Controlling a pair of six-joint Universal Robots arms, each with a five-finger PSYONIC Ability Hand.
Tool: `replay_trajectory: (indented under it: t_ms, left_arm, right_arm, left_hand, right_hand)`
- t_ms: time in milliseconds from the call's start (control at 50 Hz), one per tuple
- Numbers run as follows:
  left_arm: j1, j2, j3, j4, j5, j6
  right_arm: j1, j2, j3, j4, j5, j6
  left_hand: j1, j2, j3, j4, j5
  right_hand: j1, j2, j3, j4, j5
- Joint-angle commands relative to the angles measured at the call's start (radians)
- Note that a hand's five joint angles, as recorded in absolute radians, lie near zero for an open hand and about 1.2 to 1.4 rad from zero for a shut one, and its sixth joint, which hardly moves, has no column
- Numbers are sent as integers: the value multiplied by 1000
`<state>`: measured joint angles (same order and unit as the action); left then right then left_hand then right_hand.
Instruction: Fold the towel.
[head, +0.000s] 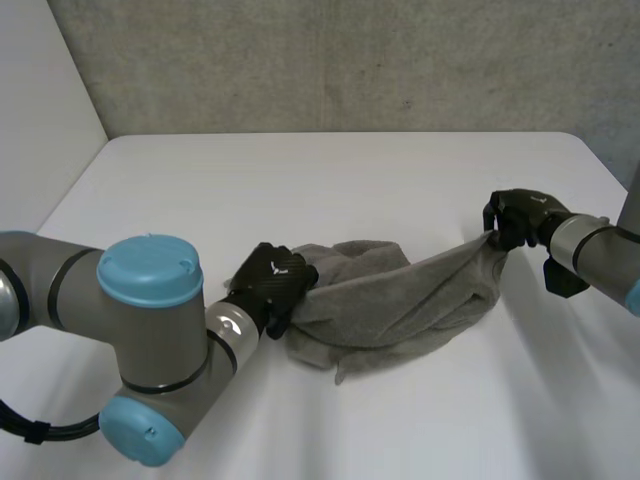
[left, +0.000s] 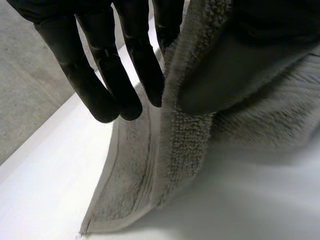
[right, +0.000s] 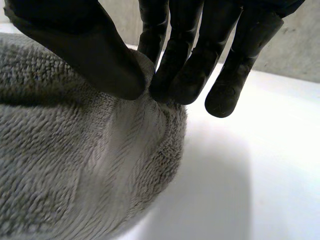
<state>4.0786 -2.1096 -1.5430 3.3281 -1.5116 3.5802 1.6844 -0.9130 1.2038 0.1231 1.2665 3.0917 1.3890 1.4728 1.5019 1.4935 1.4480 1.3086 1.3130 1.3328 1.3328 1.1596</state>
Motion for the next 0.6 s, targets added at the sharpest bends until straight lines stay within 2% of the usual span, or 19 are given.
replay_trajectory:
  t_ms: [20,120,180,220,240,260,280,320,340,380,440,500,540,600]
  left_arm:
    - [13,-9,70,-1,-2,-29]
    - [23,-6,162,-2,-7,-20]
    - [36,3,250,-1,-10,-18]
    - [51,0,392,4,-15,0]
    - [51,0,393,4,-15,0]
    - [55,-10,502,13,-16,30]
    - [55,-10,503,13,-16,31]
    - [57,-76,755,46,-41,133]
    - [57,-76,756,47,-41,134]
    - [59,-115,964,100,-94,218]
    - [57,-116,1032,123,-118,233]
    - [57,-96,1052,136,-133,224]
    - [57,-43,959,93,-131,200]
    - [63,-9,854,62,-121,187]
  right_arm:
    - [1,-58,-18,-5,-1,-5]
    - [17,-132,-36,-57,2,-35]
    - [24,-193,-36,-145,5,-51]
    - [34,-233,-35,-318,10,-54]
    - [34,-233,-35,-319,10,-54]
    - [44,-248,-27,-450,22,-57]
    - [44,-248,-27,-451,22,-58]
    - [75,-283,-24,-754,77,-70]
    - [75,-283,-24,-755,77,-70]
    - [95,-306,-33,-942,155,-117]
    - [95,-310,-44,-950,177,-143]
    - [95,-308,-75,-861,160,-170]
    - [95,-300,-87,-666,113,-183]
    - [95,-296,-86,-565,85,-196]
  left_hand:
    - [7,-77,-106,-97,-226]
    - [7,-77,-106,-97,-226]
    - [7,-77,-106,-97,-226]
    - [7,-77,-106,-97,-226]
    - [7,-77,-106,-97,-226]
    - [7,-77,-106,-97,-226]
    - [7,-77,-106,-97,-226]
    - [7,-77,-106,-97,-226]
    - [7,-77,-106,-97,-226]
    - [7,-77,-106,-97,-226]
    - [7,-77,-106,-97,-226]
    - [7,-77,-106,-97,-226]
    - [7,-77,-106,-97,-226]
    - [7,-77,-106,-97,-226]
  right_hand:
    - [88,83,63,63,62]
    - [88,83,63,63,62]
    - [88,83,63,63,62]
    - [88,83,63,63,62]
    - [88,83,63,63,62]
    - [88,83,63,63,62]
    - [88,83,63,63,62]
    - [88,83,63,63,62]
    - [88,83,63,63,62]
    - [88,83,63,63,62]
    - [88,83,63,63,62]
    - [88,83,63,63,62]
    - [88,83,63,63,62]
    - [88,83,63,63,62]
